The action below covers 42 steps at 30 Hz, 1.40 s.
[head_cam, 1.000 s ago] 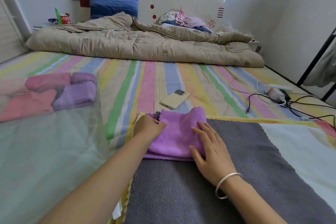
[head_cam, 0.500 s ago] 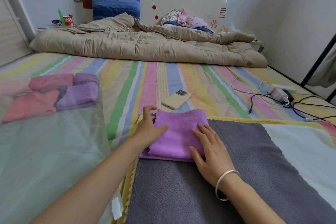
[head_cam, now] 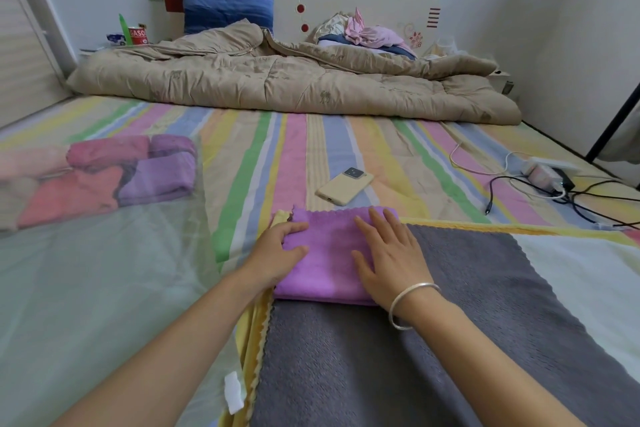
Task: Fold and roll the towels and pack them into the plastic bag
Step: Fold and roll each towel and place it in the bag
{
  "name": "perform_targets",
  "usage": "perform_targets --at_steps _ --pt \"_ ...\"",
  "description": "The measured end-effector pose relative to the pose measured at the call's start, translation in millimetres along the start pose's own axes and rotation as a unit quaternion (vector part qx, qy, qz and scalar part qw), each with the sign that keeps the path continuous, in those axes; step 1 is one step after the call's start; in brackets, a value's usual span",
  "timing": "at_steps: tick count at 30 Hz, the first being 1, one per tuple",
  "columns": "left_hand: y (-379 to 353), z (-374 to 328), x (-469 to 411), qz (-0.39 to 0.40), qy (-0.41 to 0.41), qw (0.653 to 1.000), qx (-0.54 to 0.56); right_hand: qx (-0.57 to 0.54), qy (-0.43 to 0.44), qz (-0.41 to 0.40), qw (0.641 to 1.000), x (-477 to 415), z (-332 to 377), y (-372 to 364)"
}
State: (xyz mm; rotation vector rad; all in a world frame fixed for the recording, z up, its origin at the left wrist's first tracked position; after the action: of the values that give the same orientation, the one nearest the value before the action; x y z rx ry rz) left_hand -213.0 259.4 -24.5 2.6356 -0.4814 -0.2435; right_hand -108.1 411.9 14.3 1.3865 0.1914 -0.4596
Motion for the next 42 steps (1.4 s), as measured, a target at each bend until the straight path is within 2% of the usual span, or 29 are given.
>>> perform_targets --at_steps 4,8,10,12,14,16,18,19,20,22,27,29,32,34,37,39,42 --pt "0.0 3.7 -1.4 -0.013 0.007 1.0 0.006 0.087 -0.026 0.123 0.988 -9.7 -9.0 -25.1" --pt "-2.2 1.6 -0.8 -0.03 -0.008 0.999 -0.037 0.067 -0.082 0.162 0.981 -0.2 -27.9 -39.0" --pt "-4.3 -3.9 1.5 -0.021 -0.024 0.996 -0.079 0.062 -0.095 0.157 0.981 6.8 -34.4 -41.9" --pt "-6.9 -13.0 4.0 -0.011 -0.046 0.982 -0.184 0.044 -0.102 0.147 0.983 9.2 -37.4 -43.6" --pt "-7.1 -29.9 6.5 -0.037 -0.067 0.941 -0.33 -0.005 -0.103 0.133 0.986 6.2 -38.5 -44.7" --pt "-16.0 -57.1 9.6 -0.065 -0.114 0.91 -0.394 -0.11 -0.138 0.061 0.982 4.1 -43.6 -32.2" --pt "-40.2 -78.4 12.8 -0.051 -0.188 0.893 -0.406 -0.225 -0.232 -0.052 0.945 10.4 -63.9 -10.2" --pt "-55.4 -81.8 13.7 -0.026 -0.217 0.883 -0.415 -0.251 -0.286 -0.083 0.921 17.1 -75.8 -2.5" --pt "-69.9 -79.6 14.2 0.004 -0.232 0.874 -0.427 -0.261 -0.336 -0.079 0.902 24.1 -85.5 0.6" --pt "-89.7 -63.7 14.6 0.059 -0.217 0.863 -0.452 -0.271 -0.398 -0.015 0.876 33.9 -97.1 -5.4" --pt "-97.1 -45.3 14.1 0.07 -0.207 0.861 -0.46 -0.378 -0.439 0.111 0.807 43.4 -77.1 -22.6" --pt "-93.0 -50.2 15.6 0.077 -0.201 0.872 -0.44 -0.386 -0.425 0.118 0.81 42.5 -65.5 -17.9" --pt "-80.3 -62.0 17.7 0.079 -0.166 0.898 -0.399 -0.446 -0.412 0.073 0.791 37.0 -56.7 8.3" --pt "-79.2 -71.4 26.4 0.087 -0.154 0.906 -0.384 -0.444 -0.4 0.066 0.799 39.7 -63.0 30.2" --pt "-98.1 -71.0 53.1 0.104 -0.156 0.894 -0.408 -0.383 -0.421 0.109 0.815 62.1 -85.4 42.5" --pt "-111.0 -65.7 66.1 0.095 -0.155 0.885 -0.429 -0.359 -0.449 0.128 0.808 78.6 -95.5 41.0" --pt "-116.5 -64.2 68.5 0.065 -0.167 0.876 -0.449 -0.375 -0.445 0.111 0.806 80.6 -92.8 41.8"
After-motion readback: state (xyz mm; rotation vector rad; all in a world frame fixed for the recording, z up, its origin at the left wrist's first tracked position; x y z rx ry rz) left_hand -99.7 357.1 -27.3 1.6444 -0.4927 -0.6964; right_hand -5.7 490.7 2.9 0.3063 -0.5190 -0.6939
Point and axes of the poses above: each hand's wrist, its own x-axis away from the middle knuckle, its own y-axis out of the back of the hand, z = x × y, the point moved 8 cm from there along -x, towards the middle knuckle, and after that the axes turned 6 degrees about -z, right-handed, at the moved point
